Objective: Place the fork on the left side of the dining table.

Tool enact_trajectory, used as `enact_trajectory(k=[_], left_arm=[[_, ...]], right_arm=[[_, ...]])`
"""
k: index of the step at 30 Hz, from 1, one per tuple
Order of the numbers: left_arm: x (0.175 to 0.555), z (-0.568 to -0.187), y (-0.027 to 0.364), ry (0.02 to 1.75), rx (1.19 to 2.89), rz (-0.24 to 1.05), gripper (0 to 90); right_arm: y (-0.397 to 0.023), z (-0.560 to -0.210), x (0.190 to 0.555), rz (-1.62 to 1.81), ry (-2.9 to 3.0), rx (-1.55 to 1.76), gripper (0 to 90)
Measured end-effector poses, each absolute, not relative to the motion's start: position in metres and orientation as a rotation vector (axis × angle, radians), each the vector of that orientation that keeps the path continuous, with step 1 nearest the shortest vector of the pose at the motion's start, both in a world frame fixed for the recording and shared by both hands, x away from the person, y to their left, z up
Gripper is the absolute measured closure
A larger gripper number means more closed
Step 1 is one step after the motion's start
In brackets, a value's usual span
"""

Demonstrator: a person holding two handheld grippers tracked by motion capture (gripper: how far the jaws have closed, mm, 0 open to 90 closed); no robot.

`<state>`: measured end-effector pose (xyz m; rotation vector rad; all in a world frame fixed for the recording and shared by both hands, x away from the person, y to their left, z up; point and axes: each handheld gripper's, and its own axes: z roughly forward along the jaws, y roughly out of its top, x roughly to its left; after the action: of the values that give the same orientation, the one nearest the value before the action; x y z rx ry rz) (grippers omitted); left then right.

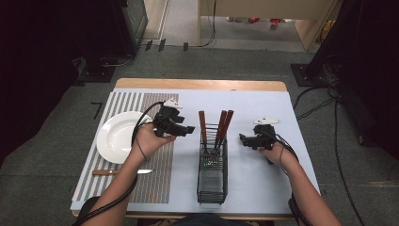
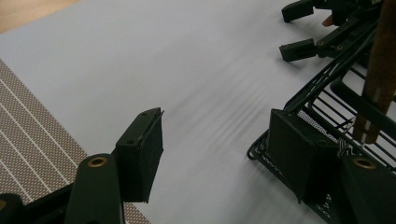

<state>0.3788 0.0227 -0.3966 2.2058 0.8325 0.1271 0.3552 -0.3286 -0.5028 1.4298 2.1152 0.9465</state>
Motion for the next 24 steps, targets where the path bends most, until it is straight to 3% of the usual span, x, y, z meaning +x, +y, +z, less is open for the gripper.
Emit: enact_trajectory(k=[24], left_arm=[[0.364, -0.351, 0.023, 0.763, 2.146, 0.134, 36.3]], right_arm=[[-0.329, -0.503, 0.355, 0.946, 2.117, 1.429, 13.0]])
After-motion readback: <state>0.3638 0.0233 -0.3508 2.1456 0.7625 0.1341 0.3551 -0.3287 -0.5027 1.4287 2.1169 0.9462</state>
